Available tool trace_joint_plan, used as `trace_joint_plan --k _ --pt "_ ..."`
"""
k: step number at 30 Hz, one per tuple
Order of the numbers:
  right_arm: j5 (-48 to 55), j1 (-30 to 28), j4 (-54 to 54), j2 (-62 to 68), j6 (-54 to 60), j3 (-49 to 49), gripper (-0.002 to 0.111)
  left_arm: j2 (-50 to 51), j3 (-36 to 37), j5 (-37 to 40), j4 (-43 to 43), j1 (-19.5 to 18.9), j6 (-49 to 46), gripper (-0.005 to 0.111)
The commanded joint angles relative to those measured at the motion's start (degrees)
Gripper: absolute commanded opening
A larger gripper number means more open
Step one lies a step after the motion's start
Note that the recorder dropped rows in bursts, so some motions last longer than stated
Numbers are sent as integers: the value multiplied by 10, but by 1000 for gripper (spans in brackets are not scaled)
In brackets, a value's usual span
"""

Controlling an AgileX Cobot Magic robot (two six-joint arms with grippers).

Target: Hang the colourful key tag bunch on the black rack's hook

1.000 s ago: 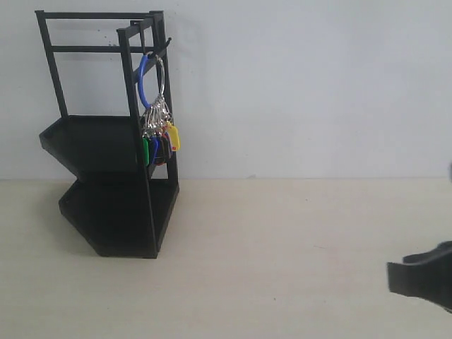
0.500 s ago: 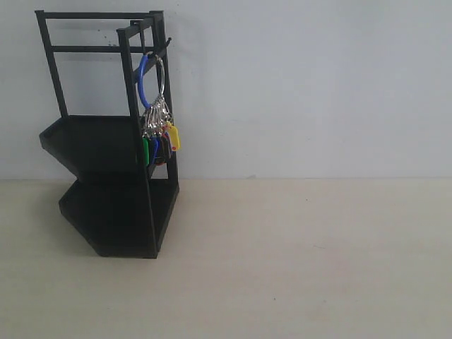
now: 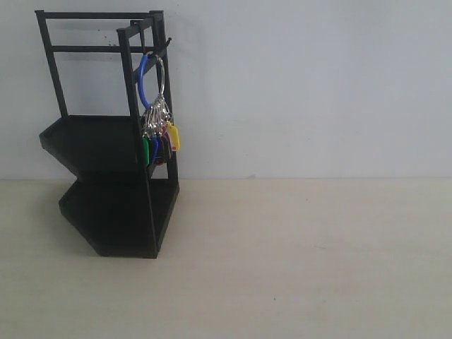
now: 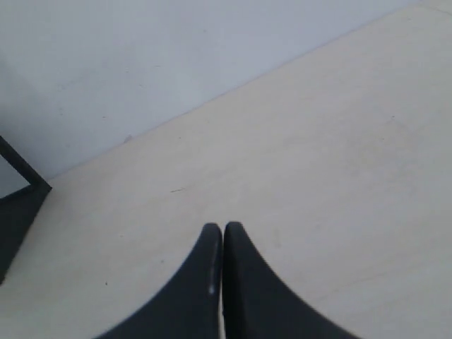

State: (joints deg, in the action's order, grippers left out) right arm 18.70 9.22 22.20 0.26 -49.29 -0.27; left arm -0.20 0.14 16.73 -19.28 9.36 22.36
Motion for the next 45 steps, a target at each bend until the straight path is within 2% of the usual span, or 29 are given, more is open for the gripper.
trace_joint_plan --k 1,5,10,13,18,25,30,45 --pt "-28 -1 -11 -3 -44 3 0 2 -1 -2 1 5 4 4" --pt "-67 -1 -78 -3 -9 3 0 2 -1 -2 1 5 4 4" --pt "-62 -1 -210 -3 315 3 0 2 -1 -2 1 5 4 4" --pt "-43 -1 -243 -3 419 3 0 2 -1 -2 1 5 4 4" --pt "17 -1 -243 -3 428 3 0 2 -1 -2 1 5 4 4" --pt "26 -2 -243 -3 428 3 0 2 -1 -2 1 5 4 4" --pt "24 -34 -243 -3 428 3 0 2 -1 -2 1 5 4 4" --pt "23 -34 -243 -3 428 3 0 2 -1 -2 1 5 4 4"
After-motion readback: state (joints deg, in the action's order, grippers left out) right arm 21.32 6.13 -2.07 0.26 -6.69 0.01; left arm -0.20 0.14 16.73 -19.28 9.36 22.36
